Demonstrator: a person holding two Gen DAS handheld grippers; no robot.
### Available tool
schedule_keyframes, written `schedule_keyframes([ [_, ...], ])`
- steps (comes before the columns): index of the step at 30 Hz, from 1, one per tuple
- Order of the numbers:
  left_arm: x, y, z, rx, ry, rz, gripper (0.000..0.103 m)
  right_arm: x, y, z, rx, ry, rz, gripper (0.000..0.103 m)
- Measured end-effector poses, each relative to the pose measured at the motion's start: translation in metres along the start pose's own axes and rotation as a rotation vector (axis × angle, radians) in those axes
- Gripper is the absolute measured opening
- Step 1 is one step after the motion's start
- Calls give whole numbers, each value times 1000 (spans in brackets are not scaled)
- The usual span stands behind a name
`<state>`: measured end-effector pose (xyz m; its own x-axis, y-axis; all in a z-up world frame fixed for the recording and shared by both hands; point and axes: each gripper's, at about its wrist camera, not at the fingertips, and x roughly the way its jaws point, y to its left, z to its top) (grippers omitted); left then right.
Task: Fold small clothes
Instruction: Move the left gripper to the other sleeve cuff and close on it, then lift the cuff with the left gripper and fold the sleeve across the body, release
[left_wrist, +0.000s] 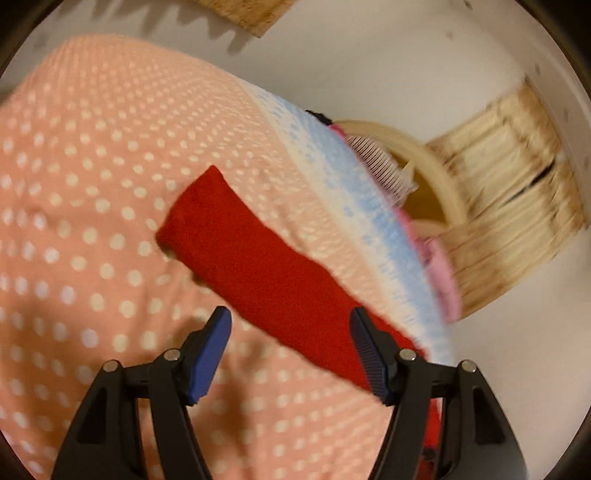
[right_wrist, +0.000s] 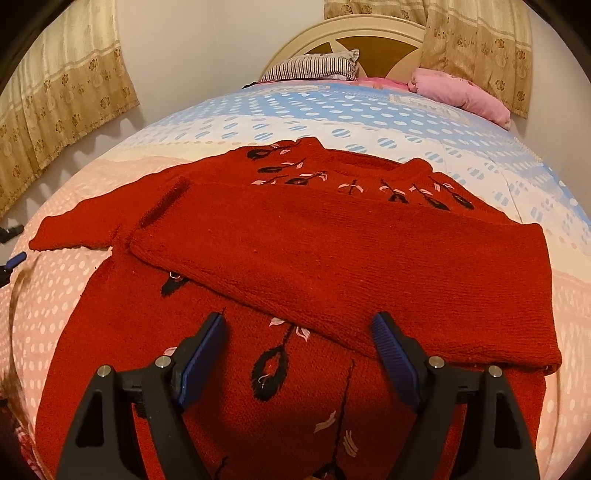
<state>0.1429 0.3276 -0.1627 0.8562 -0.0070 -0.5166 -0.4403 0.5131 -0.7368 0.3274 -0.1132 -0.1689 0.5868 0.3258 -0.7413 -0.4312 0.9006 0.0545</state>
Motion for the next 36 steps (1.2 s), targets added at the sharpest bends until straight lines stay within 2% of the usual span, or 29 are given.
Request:
schedule_keyframes([
  [8,25,16,8,-67,-16,66,68,0,1,0,-4,-2,-14,82],
  [18,17,35,24,-101,-79,29,66,1,3,0,-12,-4,-34,83],
  [22,20,33,28,-81,-100,46,61,2,4,0,-13,-4,-38,83],
  [23,22,30,29,-70,-101,52,59,2,4,0,-13,-4,-38,83],
  [24,23,28,29,-57,-98,56,50,1,4,0,-13,-4,-38,83],
  [25,24,27,29,-46,-88,53,31,1,4,0,-13,-4,-38,83],
  [27,25,23,29,-20,-76,69,6,1,4,0,-13,-4,-38,83],
  [30,19,12,28,34,-97,83,6,1,4,0,-13,-4,-37,83],
  [36,9,-23,33,99,-102,43,6,0,2,1,1,-3,-21,83],
])
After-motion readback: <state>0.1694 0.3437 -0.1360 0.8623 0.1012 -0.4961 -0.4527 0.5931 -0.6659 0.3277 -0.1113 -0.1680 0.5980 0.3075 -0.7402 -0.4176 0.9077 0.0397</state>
